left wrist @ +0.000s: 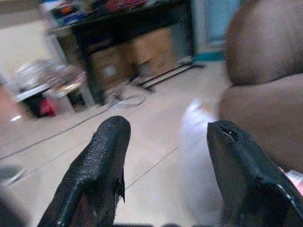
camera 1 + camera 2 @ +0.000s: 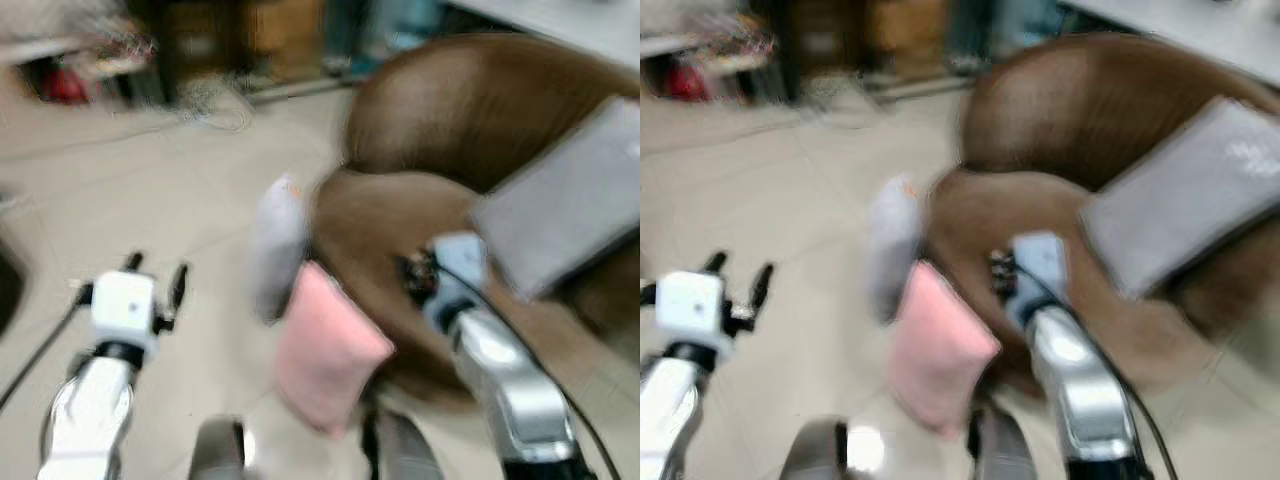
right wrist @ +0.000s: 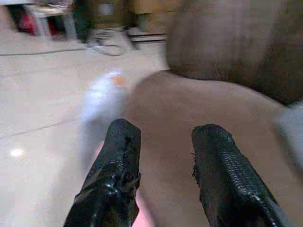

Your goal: Move the pillow to the sofa from floor

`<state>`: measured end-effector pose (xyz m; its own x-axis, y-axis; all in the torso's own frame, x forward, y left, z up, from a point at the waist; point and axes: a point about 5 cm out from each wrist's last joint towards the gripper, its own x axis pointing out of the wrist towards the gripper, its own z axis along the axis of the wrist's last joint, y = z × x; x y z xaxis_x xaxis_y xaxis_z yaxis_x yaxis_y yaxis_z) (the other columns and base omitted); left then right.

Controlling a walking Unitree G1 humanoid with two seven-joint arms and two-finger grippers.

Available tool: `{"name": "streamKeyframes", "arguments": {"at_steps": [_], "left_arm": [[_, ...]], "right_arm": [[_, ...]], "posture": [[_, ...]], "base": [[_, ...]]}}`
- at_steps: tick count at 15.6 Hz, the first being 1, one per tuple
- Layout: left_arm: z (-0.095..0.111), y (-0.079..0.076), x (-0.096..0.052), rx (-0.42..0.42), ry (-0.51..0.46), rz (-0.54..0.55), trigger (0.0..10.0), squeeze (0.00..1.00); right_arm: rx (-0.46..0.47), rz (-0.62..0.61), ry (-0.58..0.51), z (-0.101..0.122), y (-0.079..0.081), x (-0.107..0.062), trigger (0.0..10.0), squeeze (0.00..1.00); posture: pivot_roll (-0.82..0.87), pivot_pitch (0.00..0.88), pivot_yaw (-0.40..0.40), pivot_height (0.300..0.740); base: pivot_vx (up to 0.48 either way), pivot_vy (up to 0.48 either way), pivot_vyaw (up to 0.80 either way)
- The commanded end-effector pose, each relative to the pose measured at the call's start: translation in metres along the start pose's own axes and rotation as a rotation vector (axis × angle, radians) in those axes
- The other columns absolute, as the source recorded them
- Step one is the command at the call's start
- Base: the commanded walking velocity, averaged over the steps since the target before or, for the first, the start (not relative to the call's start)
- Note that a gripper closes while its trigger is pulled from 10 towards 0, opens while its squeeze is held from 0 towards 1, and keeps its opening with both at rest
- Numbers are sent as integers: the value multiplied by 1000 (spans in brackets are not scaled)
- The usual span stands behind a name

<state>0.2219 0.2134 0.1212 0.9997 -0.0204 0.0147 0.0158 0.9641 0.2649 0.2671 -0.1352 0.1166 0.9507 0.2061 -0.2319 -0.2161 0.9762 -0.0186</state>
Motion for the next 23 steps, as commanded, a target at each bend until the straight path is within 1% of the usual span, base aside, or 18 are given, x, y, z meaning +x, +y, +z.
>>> {"name": "streamKeyframes", "arguments": {"at_steps": [1, 2, 4, 5, 7, 9, 11, 12, 13, 14, 15, 16, 18, 20, 21, 23], "left_arm": [[3, -10, 1, -16, -15, -38, 10000, 0], [3, -10, 1, -16, -16, -39, 10000, 0], [3, -11, 1, -15, -17, -42, 10000, 0], [3, -12, 1, -14, -18, -47, 10000, 0], [2, -13, 0, -31, -21, -55, 10000, 0], [0, -16, -1, -14, -7, -70, 10000, 0], [-1, -17, -1, -6, 0, -82, 10000, 0], [-2, -18, -2, 5, 3, -91, 10000, 0], [-3, -19, -1, 12, 5, -95, 10000, 0], [-3, -19, -1, 15, 9, -100, 10000, 0], [-3, -19, -1, 17, 10, -104, 10000, 0], [-5, -18, 0, 27, 16, -120, 10000, 0], [-5, -18, 0, 34, 20, -134, 10000, 0], [-8, -16, 3, 56, 33, -160, 10000, 0], [-8, -16, 3, 56, 33, -160, 10000, 0], [-12, -15, 5, 64, 49, -181, 10000, 0]], "right_arm": [[-1, -57, 44, -10, -15, -4, 10000, 0], [-3, -55, 46, -10, -14, -4, 10000, 0], [-61, -12, 55, -11, -11, -5, 10000, 0], [-112, 31, 73, -15, -8, -7, 10000, 0], [-93, 33, 105, -20, -12, -8, 10000, 0], [-107, 44, 101, -20, -15, -7, 10000, 0], [-103, 47, 99, -21, -17, -6, 10000, 0], [-54, 55, 77, -21, -16, -5, 10000, 0], [-39, 63, 71, -22, -15, -3, 10000, 0], [-44, 75, 82, -25, -15, 1, 10000, 0], [-44, 78, 85, -26, -15, 3, 10000, 0], [-42, 100, 96, -28, -12, 10, 10000, 0], [-38, 116, 107, -31, -9, 16, 10000, 0], [-44, 152, 143, -42, -3, 29, 10000, 0], [-44, 152, 143, -42, -3, 29, 10000, 0], [-43, 177, 191, -55, 5, 39, 10000, 0]], "posture": [[-79, 0, -45, 583], [-79, 0, -45, 583], [-78, 0, -45, 583], [-78, 0, -45, 583], [-78, 0, -45, 583], [-80, 0, -45, 583], [-81, 0, -45, 583], [-82, 0, -41, 573], [-82, 0, -39, 563], [-83, 0, -36, 548], [-83, 0, -36, 543], [-79, 0, -34, 528], [-75, 0, -34, 513], [-65, 0, -36, 493], [-65, 0, -36, 493], [-59, 0, -40, 473]], "base": [[360, 0, 0], [360, 0, 0], [354, 0, 213], [307, 0, 800], [0, 0, 0], [0, 0, 0], [0, 0, 0], [0, 0, 0], [0, 0, 0], [0, 0, 0], [0, 0, 0], [0, 0, 0], [0, 0, 0], [0, 0, 0], [0, 0, 0], [0, 0, 0]]}}
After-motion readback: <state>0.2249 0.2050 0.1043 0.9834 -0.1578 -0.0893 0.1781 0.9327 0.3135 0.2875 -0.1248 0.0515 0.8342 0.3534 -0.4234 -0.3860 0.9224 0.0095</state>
